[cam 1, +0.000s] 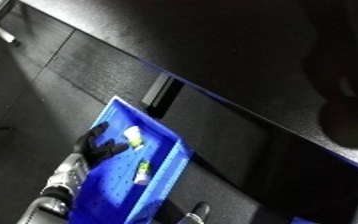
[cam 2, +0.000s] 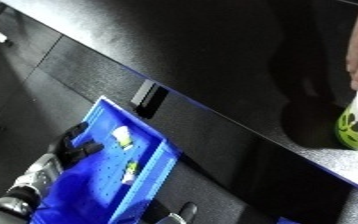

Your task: Pick up the object and place it into the box

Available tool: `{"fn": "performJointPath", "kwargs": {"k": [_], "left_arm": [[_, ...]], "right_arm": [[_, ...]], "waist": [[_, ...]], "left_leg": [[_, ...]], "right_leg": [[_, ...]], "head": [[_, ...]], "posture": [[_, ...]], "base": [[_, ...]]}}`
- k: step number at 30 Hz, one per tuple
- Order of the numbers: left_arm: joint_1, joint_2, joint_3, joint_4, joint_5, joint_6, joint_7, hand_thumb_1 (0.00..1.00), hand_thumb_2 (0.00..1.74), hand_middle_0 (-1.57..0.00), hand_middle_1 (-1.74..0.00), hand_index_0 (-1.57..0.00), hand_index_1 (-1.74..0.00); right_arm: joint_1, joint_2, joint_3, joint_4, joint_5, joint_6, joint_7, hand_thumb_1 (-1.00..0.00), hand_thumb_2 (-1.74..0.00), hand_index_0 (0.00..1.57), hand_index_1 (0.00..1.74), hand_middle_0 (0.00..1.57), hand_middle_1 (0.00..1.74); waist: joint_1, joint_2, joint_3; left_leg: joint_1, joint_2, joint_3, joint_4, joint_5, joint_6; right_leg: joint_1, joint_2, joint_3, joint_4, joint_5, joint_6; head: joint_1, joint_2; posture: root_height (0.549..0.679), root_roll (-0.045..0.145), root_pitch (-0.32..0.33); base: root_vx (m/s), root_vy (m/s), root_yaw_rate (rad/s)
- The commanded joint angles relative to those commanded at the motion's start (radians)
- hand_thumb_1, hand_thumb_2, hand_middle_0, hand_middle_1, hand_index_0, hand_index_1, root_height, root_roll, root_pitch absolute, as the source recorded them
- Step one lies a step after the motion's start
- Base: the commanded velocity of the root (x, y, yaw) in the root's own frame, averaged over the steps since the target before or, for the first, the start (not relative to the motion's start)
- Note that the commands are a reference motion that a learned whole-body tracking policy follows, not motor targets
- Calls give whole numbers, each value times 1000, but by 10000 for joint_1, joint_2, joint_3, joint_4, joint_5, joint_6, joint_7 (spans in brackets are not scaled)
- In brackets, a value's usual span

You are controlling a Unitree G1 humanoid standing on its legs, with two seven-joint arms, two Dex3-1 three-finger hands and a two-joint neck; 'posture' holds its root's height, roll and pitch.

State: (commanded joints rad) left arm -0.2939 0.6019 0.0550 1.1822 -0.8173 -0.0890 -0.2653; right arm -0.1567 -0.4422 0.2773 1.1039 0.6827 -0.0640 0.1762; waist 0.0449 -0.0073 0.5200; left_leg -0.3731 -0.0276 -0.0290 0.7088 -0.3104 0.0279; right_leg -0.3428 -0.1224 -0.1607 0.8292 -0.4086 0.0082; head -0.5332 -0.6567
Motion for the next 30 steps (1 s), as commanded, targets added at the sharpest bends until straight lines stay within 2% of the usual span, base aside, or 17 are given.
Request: {"fn": "performJointPath", "kwargs": {"k": [6, 11, 15, 19, 22, 27, 30], "left_arm": [[196, -212, -412, -234, 520, 37, -280, 0, 0, 0, 0, 0, 0], [227, -377, -696, -371, 890, 9, -109, 0, 0, 0, 0, 0, 0], [339, -639, -955, -652, 1191, -118, 10, 0, 0, 0, 0, 0, 0], [466, -1036, -1353, -908, 1410, -294, 43, 0, 0, 0, 0, 0, 0], [512, -1285, -1629, -1026, 1548, -329, 53, 0, 0, 0, 0, 0, 0], [575, -1698, -2059, -1276, 1541, -240, 340, 0, 0, 0, 0, 0, 0], [633, -1860, -2276, -1448, 1493, -147, 558, 0, 0, 0, 0, 0, 0]], "right_arm": [[-31, -102, -99, -537, -127, -297, -359, 0, 0, 0, 0, 0, 0], [-21, -111, -21, -819, -524, -448, -520, 0, 0, 0, 0, 0, 0], [-68, -150, 125, -1091, -715, -507, -660, 0, 0, 0, 0, 0, 0], [-261, -256, 130, -1223, -875, -572, -611, 0, 0, 0, 0, 0, 0], [-462, -368, 164, -1374, -1078, -642, -530, 0, 0, 0, 0, 0, 0], [-767, -561, 315, -2019, -1583, -604, -611, 0, 0, 0, 0, 0, 0], [-807, -625, 486, -2547, -1999, -695, -743, 0, 0, 0, 0, 0, 0]], "waist": [[-182, 150, 0], [-322, 184, 0], [-390, 224, -4], [-437, 268, -10], [-469, 290, -13], [-533, 302, -21], [-596, 301, -5]], "left_leg": [[78, 54, 193, 44, -82, 30], [146, 119, 323, -21, -76, 2], [150, 193, 428, -183, 0, -42], [131, 212, 470, -275, 39, -87], [96, 210, 513, -224, -9, -79], [82, 182, 496, -153, -47, -86], [176, 151, 436, -151, -79, -57]], "right_leg": [[-111, 25, 184, -44, 138, 42], [-219, 47, 321, -112, 295, 119], [-373, 43, 401, -149, 400, 173], [-449, 27, 474, -312, 571, 224], [-525, 28, 528, -399, 695, 261], [-555, 47, 576, -463, 812, 274], [-535, 38, 621, -441, 854, 312]], "head": [[1254, 389], [3064, 1154], [4649, 1350], [5879, 1458], [6295, 1195], [5950, -163], [5901, -797]], "posture": [[629, 30, -57], [630, 25, -54], [632, 22, -44], [633, 22, -37], [633, 22, -32], [633, 25, -30], [633, 25, -36]], "base": [[-22, 6, -150], [-15, -10, -114], [-42, 0, -120], [-36, -1, -69], [-41, -5, -79], [-34, 11, -66], [11, 12, -13]]}}
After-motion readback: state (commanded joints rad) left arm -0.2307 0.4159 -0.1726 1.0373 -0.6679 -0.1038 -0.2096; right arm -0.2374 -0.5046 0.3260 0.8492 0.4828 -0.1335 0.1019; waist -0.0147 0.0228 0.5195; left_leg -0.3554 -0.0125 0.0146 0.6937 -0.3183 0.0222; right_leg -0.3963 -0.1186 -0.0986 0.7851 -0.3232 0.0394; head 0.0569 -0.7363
